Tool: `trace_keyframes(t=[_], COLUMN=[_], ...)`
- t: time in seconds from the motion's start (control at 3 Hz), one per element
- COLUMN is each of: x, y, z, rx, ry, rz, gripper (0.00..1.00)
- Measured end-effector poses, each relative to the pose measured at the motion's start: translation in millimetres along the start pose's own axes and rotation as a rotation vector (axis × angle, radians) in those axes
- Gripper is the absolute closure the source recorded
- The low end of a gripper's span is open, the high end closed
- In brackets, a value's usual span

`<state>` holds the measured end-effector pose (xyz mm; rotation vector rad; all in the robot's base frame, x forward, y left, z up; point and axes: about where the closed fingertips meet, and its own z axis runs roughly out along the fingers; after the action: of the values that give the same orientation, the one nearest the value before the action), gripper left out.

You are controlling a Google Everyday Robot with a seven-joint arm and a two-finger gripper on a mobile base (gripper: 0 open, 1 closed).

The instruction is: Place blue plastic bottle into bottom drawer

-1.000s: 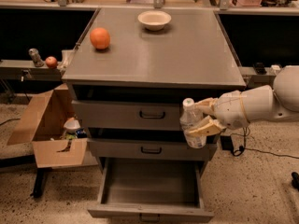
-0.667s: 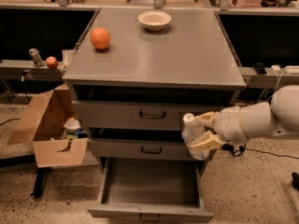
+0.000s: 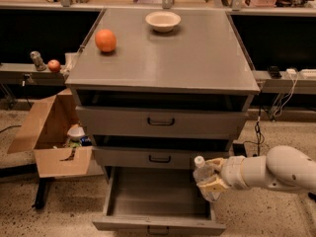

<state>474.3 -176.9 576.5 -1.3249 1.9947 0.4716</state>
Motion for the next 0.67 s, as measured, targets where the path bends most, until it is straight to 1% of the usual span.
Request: trace_keyframes(t=[0.33, 0.67], x=[10, 48], y=[-3, -18], z=[12, 66], rx=[0.002, 0.007], ry=[0.018, 0.059], rz=[0.023, 0.074], gripper=[1.00, 1.00])
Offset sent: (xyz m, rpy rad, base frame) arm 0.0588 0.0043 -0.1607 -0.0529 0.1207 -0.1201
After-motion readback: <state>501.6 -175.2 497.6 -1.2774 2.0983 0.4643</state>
